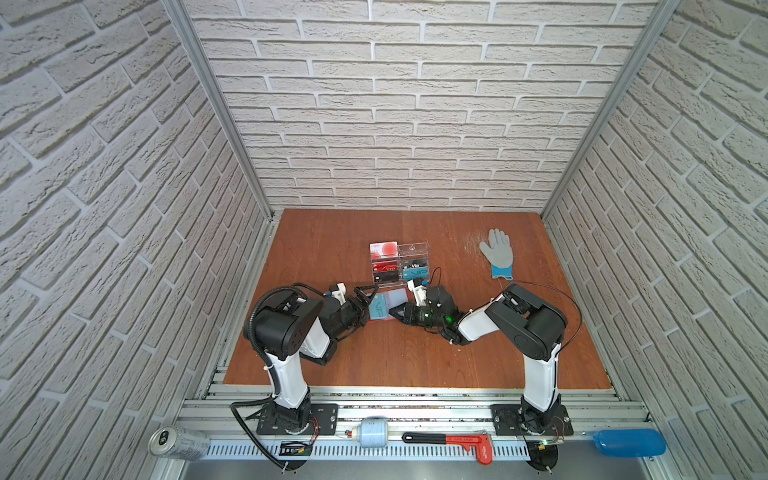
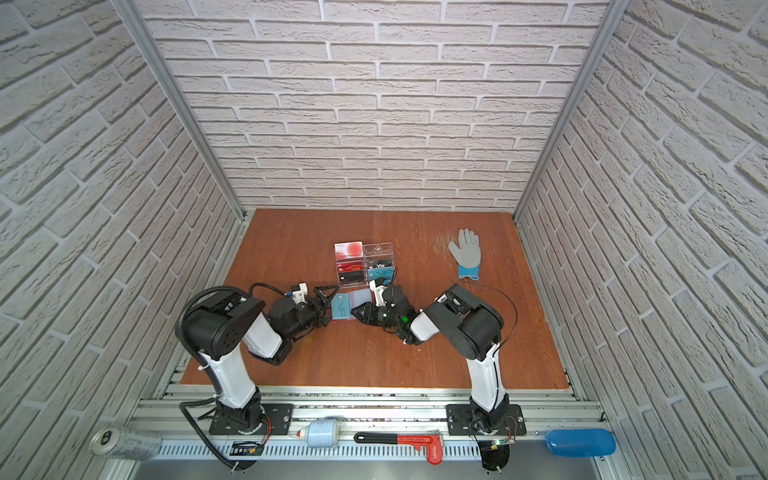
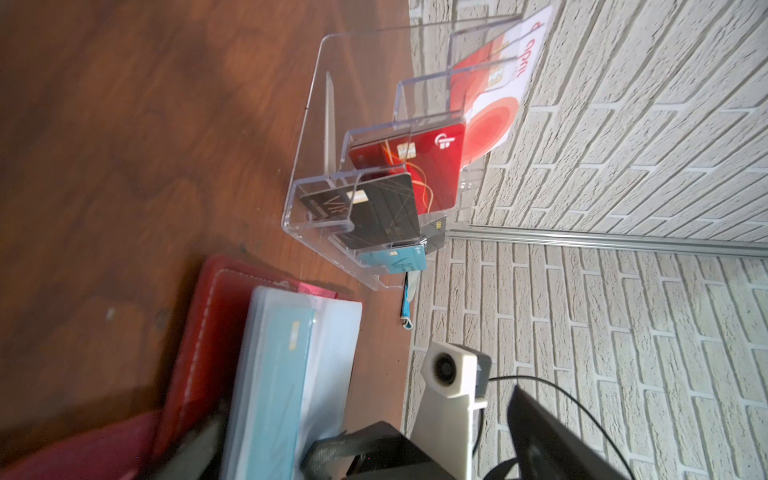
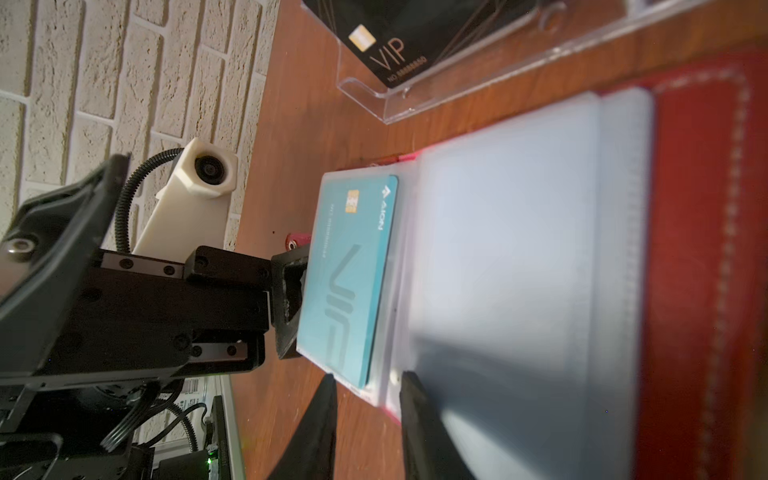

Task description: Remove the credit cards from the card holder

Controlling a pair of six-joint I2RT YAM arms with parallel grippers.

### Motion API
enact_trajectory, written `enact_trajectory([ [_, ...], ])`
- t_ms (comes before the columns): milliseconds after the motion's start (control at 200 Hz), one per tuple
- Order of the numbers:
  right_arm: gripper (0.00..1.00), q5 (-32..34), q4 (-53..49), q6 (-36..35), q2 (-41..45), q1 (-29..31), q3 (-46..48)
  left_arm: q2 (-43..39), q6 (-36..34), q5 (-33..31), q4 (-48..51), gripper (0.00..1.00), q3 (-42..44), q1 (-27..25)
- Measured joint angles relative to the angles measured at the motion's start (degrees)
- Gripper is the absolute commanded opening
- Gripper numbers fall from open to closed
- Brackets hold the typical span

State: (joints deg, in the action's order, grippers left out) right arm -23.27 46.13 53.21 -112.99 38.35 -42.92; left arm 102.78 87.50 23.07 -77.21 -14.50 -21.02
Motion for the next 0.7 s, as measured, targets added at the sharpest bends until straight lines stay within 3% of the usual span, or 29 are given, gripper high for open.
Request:
enact_trajectory([
  [310, 0.39, 0.0, -7.8, -1.6, 0.4, -0.3, -5.9, -12.0, -6.1, 3.2, 21.4, 0.98, -1.4, 4.0],
  [700, 0.43, -2.2, -7.5, -1.1, -3.8, -0.1, -9.4, -19.8, -12.9, 4.7, 39.5, 0.98, -5.8, 5.4],
])
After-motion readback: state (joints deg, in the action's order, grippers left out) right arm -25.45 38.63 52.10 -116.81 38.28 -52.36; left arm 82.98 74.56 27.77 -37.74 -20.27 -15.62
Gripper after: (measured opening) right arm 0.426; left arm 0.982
